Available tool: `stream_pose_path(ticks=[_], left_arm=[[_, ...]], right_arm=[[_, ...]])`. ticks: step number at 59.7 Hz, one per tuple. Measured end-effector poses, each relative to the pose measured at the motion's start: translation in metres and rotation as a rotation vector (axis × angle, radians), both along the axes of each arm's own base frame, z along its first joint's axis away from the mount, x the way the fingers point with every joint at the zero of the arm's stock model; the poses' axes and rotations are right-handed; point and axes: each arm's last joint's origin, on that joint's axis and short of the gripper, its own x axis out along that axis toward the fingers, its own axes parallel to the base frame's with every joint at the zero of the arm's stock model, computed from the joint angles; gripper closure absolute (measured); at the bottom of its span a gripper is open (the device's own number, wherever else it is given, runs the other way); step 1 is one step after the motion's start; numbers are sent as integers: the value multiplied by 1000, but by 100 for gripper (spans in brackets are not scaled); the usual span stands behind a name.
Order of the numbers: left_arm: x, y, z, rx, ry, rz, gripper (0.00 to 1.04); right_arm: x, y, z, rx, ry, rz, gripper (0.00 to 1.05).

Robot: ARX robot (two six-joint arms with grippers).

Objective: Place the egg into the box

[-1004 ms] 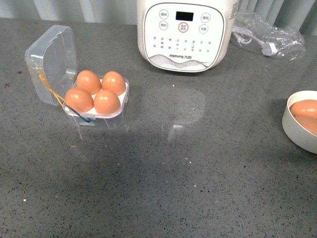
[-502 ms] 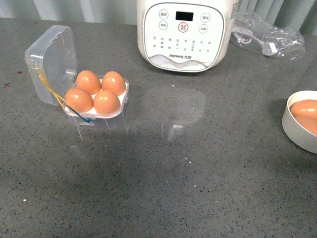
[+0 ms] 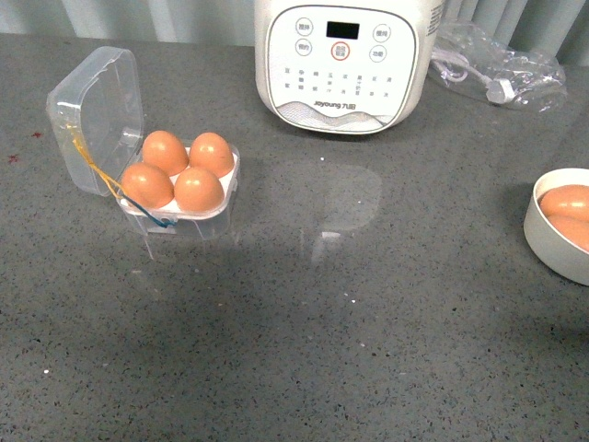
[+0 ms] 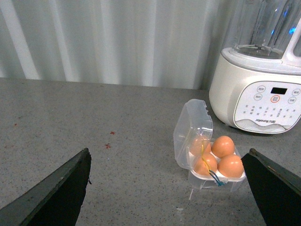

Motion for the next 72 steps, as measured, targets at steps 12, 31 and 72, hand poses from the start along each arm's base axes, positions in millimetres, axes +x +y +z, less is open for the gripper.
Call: stream_pose_path(ticks=[12, 31, 72], left_arm=[[0, 0, 0, 0, -1, 0, 7], [0, 0, 0, 0, -1, 0, 7], [48, 16, 7, 0, 288, 187, 7]], right_arm=[[0, 0, 0, 0, 3, 0, 94], [0, 0, 0, 0, 4, 0, 37], [0, 0, 0, 0, 3, 0, 7]])
